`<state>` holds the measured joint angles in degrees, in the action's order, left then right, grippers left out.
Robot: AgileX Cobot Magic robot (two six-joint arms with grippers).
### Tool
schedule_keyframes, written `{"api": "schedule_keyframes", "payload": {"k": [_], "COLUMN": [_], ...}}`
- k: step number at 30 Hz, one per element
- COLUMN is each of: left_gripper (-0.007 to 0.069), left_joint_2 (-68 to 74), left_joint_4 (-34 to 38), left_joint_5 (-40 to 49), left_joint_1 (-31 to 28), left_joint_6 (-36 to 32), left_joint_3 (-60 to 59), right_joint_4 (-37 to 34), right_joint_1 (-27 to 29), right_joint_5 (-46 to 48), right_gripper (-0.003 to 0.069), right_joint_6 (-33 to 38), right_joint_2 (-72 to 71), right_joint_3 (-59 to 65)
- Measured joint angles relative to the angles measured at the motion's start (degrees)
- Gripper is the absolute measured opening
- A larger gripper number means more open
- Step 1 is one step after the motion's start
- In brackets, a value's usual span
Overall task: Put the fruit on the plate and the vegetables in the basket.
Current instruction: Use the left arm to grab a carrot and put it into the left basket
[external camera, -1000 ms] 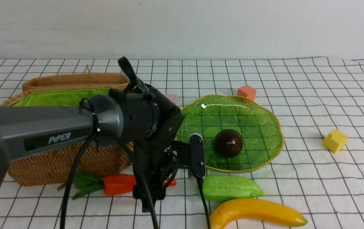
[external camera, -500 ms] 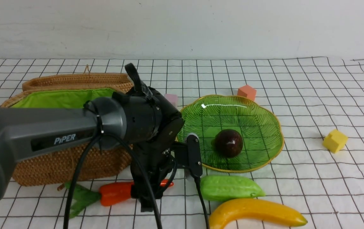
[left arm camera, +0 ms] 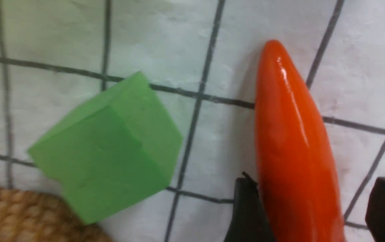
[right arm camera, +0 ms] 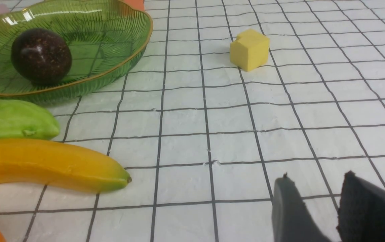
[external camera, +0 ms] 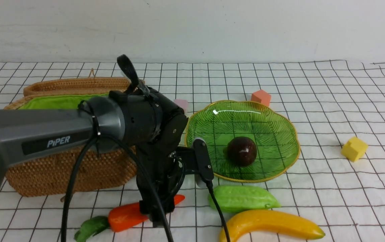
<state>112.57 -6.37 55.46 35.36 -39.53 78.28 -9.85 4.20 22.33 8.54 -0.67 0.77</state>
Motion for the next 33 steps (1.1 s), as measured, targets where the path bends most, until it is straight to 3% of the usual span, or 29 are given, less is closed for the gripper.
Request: {"api": "schedule_keyframes", "payload": {"k": [6, 9, 10, 11, 21, 27, 33], "left_gripper": [0.0414, 0.0351, 0.0278, 0.0255, 0.026, 0.026, 0.026], "left_joint_2": [1.92, 1.92, 1.92, 1.92, -1.0, -11.43, -17.63], "left_joint_4": [3.38, 3.95, 4.12, 4.16, 5.44, 4.21, -3.72], "left_joint_5": [3.16, 5.62, 8.07, 9.73, 13.3, 14.35, 14.8], "left_joint_1": [-0.89, -1.05, -1.05, -1.05, -1.12, -1.48, -9.05], "left_joint_6": [-1.64, -1.75, -1.75, -1.75, 1.52, 0.66, -1.99], "left_joint_3": [0.06, 0.1, 0.17, 0.44, 8.71, 15.47, 18.84], "right_joint_4": [0.0, 0.0, 0.0, 0.0, -0.05, -0.05, -0.05], "right_joint_1": [0.0, 0.0, 0.0, 0.0, 0.0, 0.0, 0.0], "right_joint_5": [0.0, 0.0, 0.0, 0.0, 0.0, 0.0, 0.0], "right_gripper": [0.0244, 0.0244, 0.0244, 0.0244, 0.0244, 0.0244, 0.0244], "right_joint_6": [0.0, 0.0, 0.0, 0.0, 0.0, 0.0, 0.0], "right_joint_2": [0.0, 0.0, 0.0, 0.0, 0.0, 0.0, 0.0], "right_joint_3": [0.0, 0.0, 0.0, 0.0, 0.0, 0.0, 0.0]}}
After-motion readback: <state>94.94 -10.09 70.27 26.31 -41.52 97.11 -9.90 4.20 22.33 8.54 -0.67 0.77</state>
